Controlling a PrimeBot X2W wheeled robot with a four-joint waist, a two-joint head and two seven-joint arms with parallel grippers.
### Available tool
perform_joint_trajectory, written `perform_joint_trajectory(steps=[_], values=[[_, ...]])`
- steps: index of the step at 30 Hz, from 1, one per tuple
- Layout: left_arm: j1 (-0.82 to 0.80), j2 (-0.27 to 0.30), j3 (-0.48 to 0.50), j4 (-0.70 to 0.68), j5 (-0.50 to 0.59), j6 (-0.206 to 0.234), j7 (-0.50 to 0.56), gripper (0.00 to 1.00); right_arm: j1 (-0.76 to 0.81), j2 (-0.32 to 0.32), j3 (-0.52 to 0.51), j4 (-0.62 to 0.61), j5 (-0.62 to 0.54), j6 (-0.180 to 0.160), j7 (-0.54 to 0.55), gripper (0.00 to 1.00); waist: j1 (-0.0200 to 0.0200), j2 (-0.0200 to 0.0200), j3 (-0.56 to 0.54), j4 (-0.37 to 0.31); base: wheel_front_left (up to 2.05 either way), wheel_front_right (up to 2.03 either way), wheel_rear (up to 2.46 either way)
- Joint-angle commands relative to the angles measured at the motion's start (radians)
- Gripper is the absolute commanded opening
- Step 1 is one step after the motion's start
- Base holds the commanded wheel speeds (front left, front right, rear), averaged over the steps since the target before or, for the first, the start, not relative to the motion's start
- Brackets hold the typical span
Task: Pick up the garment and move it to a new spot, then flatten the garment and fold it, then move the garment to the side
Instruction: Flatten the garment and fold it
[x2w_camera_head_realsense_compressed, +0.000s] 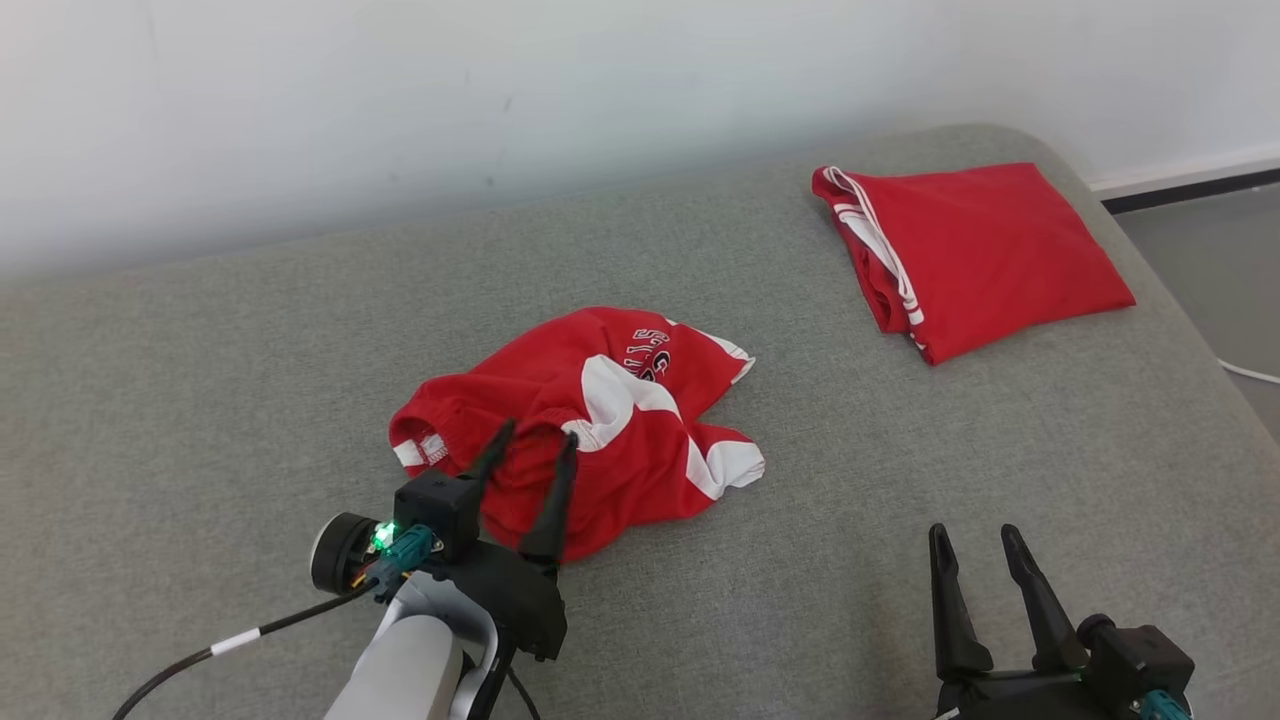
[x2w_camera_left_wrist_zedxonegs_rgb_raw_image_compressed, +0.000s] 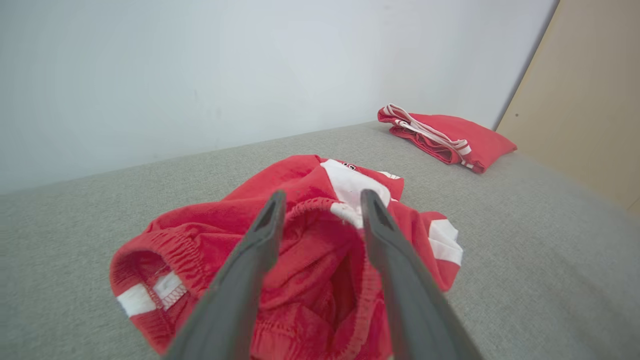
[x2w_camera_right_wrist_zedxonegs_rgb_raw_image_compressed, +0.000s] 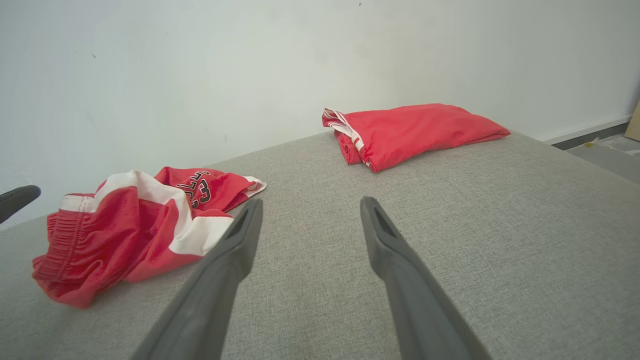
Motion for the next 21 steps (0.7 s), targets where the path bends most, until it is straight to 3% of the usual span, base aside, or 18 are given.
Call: perform_joint_trajectory(steps=[1, 9, 21], values=[[0.014, -0.001, 0.002, -0.007, 0.007, 0.003, -0.003, 1.00, 0.008, 0.003, 0.000, -0.002, -0.003, -0.002, 0.000, 1.00, 0.0000, -0.0001, -0.003, 0.006, 0.00, 0.00, 0.00], [0.027, -0.001, -0.041, -0.015, 0.002, -0.002, -0.003, 1.00, 0.012, 0.003, 0.009, 0.005, 0.001, -0.002, 0.000, 1.00, 0.0000, -0.0001, -0.012, 0.013, 0.00, 0.00, 0.00], [-0.022, 0.005, -0.105, 0.093, -0.038, -0.005, 0.064, 1.00, 0.003, 0.003, 0.016, 0.003, 0.011, -0.002, 0.000, 1.00, 0.0000, -0.0001, 0.002, -0.041, 0.00, 0.00, 0.00]])
